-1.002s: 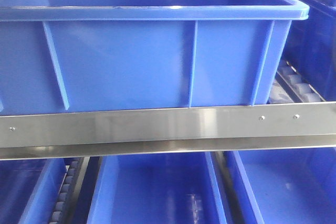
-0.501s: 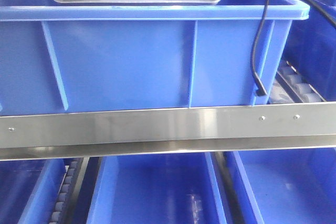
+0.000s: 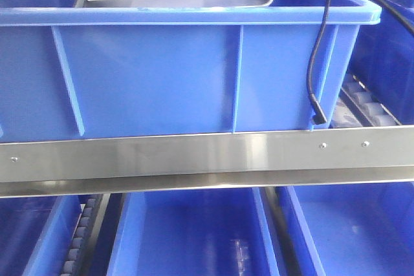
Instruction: Grab silver tray and place in blue box
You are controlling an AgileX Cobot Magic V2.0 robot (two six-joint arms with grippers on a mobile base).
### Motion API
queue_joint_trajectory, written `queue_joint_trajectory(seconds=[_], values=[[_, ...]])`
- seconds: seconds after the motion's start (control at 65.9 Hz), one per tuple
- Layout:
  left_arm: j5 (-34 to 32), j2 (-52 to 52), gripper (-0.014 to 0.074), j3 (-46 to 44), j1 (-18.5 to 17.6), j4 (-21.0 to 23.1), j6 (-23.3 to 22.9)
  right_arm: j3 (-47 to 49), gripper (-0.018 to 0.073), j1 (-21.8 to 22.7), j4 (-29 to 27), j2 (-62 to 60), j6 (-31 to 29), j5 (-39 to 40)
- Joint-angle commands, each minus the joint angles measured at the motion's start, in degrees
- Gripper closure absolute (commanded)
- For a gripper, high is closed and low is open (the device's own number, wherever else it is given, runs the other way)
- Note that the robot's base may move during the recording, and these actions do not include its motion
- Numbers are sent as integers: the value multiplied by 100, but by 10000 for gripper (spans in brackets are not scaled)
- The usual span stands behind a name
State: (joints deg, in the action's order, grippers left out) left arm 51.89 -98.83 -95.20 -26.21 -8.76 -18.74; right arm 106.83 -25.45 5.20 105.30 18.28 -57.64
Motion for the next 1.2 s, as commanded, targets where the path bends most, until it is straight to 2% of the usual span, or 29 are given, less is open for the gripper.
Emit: queue_joint_trajectory(seconds=[0.0,0.182,0.258,0.319,0.395,0.44,0.516,0.683,0.865,0.941,1.002,1.062,1.078,1.123,1.184], values=[[-895,283,610,-258,-152,656,66,234,429,-157,-827,-307,-210,777],[-699,283,608,-258,-152,622,66,234,202,-157,-827,-307,-210,774],[-631,283,587,-258,-152,356,66,234,151,-153,-821,-307,-210,774],[-556,283,482,-258,-152,70,66,234,128,-137,-821,-307,-210,774],[-487,283,269,-258,-152,-225,54,234,120,-91,-815,-312,-210,774],[-457,283,181,-258,-127,-397,54,234,120,-52,-807,-312,-210,774],[-326,283,129,-258,-18,-617,42,234,120,49,-724,-312,-210,733],[-124,283,163,-258,292,-580,42,234,120,289,-622,-312,-210,674],[-156,283,223,-258,390,-327,42,234,130,322,-622,-312,-210,697],[-207,283,316,-258,390,-263,42,234,213,294,-622,-312,-210,697],[-278,283,472,-258,390,-225,42,234,389,281,-627,-312,-210,697],[-353,283,591,-258,390,-225,42,234,523,281,-627,-312,-210,702],[-394,283,624,-258,390,-225,42,234,516,281,-627,-312,-210,712],[-508,283,594,-258,390,-225,42,234,496,281,-627,-306,-210,808],[-672,283,597,-267,390,-69,42,234,502,281,-627,-293,-210,916]])
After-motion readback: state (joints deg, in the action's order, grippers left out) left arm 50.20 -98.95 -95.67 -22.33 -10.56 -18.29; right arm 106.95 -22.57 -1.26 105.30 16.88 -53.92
